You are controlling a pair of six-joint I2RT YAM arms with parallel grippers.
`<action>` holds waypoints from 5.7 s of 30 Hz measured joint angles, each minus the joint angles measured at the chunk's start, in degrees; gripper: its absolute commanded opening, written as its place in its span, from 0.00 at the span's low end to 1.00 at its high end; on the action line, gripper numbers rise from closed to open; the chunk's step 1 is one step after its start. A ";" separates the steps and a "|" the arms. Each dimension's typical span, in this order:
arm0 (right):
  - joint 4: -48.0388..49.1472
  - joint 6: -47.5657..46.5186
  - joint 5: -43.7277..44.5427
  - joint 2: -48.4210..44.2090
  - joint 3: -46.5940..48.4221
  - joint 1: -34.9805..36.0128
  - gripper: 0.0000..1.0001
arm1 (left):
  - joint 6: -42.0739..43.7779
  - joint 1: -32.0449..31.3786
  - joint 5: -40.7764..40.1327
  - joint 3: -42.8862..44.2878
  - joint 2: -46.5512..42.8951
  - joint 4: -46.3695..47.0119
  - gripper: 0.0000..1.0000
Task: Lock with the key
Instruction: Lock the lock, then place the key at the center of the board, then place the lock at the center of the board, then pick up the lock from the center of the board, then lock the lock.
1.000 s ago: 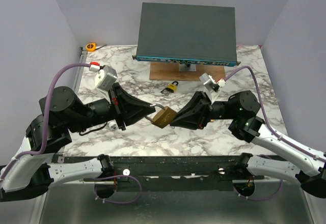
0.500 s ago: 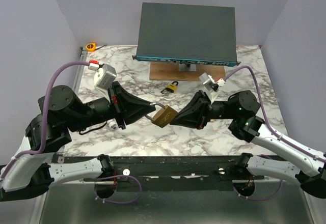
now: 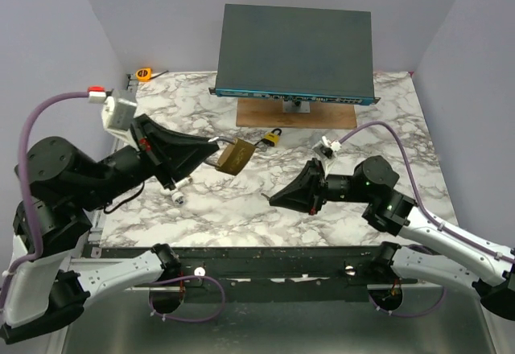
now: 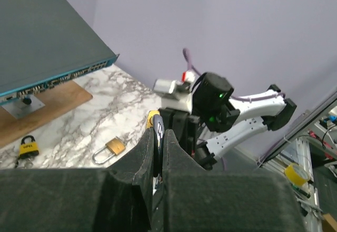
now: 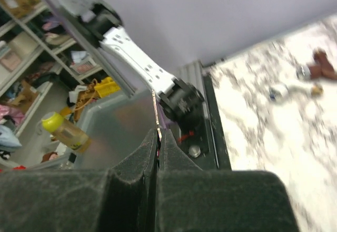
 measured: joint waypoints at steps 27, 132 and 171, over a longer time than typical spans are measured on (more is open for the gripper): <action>-11.23 13.03 36.94 27.52 -12.31 -0.02 0.01 | -32.15 23.30 16.02 -70.40 14.45 53.40 0.00; -0.20 -1.03 58.45 42.56 3.34 -6.64 0.04 | -22.69 29.92 9.18 -51.21 -0.76 16.28 0.64; -22.08 -16.61 3.13 15.47 15.93 -6.62 0.01 | -28.24 32.54 34.84 -40.89 4.90 14.91 0.42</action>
